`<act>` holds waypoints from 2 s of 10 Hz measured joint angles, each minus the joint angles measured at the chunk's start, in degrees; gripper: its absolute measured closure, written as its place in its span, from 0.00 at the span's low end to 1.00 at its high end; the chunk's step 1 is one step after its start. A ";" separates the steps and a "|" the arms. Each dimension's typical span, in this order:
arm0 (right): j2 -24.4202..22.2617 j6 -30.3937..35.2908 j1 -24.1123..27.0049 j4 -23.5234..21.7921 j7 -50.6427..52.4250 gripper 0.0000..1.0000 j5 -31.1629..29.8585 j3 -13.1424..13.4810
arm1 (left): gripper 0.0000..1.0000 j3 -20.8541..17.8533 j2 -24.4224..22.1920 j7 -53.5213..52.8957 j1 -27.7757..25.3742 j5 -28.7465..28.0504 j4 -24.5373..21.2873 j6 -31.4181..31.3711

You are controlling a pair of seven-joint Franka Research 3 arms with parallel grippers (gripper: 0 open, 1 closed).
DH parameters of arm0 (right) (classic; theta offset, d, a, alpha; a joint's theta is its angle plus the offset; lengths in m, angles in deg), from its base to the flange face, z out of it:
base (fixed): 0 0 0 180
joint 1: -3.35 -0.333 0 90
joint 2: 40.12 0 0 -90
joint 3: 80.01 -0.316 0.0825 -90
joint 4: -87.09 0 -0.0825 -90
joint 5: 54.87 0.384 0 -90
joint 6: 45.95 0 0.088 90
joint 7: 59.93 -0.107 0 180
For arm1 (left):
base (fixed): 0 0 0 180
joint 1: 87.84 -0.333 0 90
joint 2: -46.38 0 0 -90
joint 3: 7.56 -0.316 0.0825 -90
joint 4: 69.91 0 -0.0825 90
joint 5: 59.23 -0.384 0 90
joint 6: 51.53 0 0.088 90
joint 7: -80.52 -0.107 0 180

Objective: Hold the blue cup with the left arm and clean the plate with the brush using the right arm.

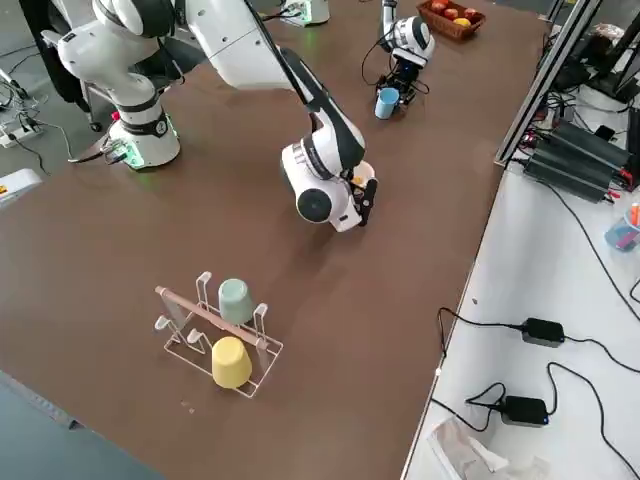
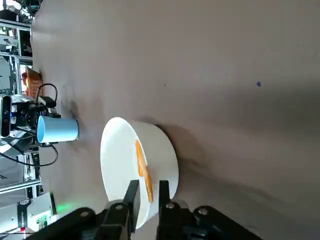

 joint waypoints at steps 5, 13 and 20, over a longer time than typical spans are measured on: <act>-0.07 0.38 0.00 0.04 0.06 0.92 0.00 0.00 | 0.31 0.00 0.00 0.00 -0.03 0.00 0.00 0.00; -0.56 4.34 0.29 0.37 -0.08 0.96 0.04 0.11 | 0.31 0.00 0.00 -0.01 -0.07 0.00 0.00 0.00; -11.09 9.05 -1.74 1.84 -23.11 0.96 -2.69 0.21 | 0.31 0.02 0.00 -0.08 -0.12 0.00 0.10 0.00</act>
